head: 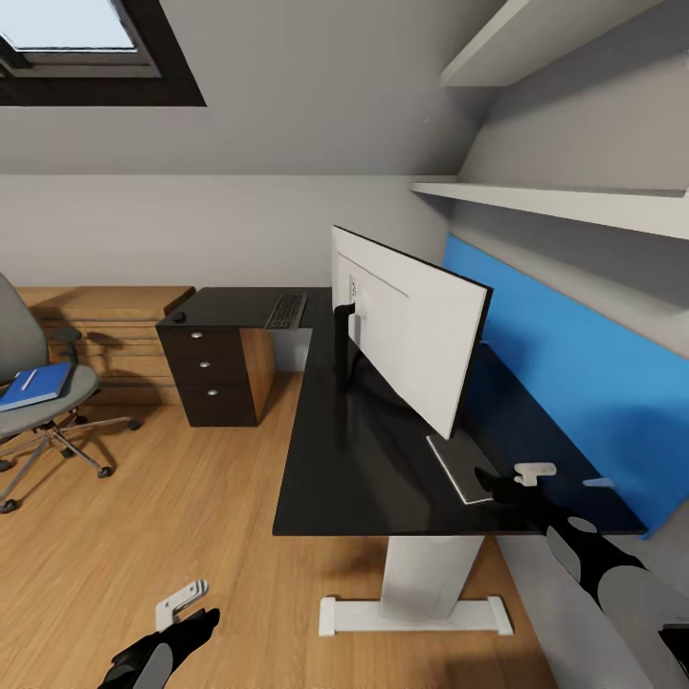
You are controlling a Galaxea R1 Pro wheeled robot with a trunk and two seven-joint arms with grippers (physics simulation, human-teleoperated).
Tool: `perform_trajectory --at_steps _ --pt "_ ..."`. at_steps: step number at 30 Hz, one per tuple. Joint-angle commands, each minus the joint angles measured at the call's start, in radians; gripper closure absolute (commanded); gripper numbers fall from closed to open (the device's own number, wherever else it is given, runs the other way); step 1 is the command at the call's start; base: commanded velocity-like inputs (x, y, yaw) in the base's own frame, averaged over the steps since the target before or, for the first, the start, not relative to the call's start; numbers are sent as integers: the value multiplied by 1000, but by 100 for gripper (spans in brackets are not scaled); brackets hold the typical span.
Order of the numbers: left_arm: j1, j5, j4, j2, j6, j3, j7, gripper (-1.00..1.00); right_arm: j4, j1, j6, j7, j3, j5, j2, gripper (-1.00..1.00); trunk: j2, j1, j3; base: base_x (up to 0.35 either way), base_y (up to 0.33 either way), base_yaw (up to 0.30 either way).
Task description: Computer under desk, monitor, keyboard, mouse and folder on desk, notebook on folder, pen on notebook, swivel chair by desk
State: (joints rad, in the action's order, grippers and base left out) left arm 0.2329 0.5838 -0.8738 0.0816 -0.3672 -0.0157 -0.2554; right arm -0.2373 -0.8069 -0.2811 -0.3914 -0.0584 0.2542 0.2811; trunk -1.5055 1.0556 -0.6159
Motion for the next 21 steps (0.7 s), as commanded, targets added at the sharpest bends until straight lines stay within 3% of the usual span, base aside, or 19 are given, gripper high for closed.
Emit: perform_trajectory --at_steps 1,14,21 --pt "0 10 -2 0 -4 0 -7 -100 6 0 -3 -3 -21 4 1 -100 0 0 -1 -4 0 0" --pt "0 10 -2 0 -4 0 -7 -100 6 0 -3 -3 -21 4 1 -100 0 0 -1 -190 0 0" --pt "0 10 -2 0 -4 0 -7 -100 6 0 -3 -3 -21 4 1 -100 0 0 -1 -54 0 0"
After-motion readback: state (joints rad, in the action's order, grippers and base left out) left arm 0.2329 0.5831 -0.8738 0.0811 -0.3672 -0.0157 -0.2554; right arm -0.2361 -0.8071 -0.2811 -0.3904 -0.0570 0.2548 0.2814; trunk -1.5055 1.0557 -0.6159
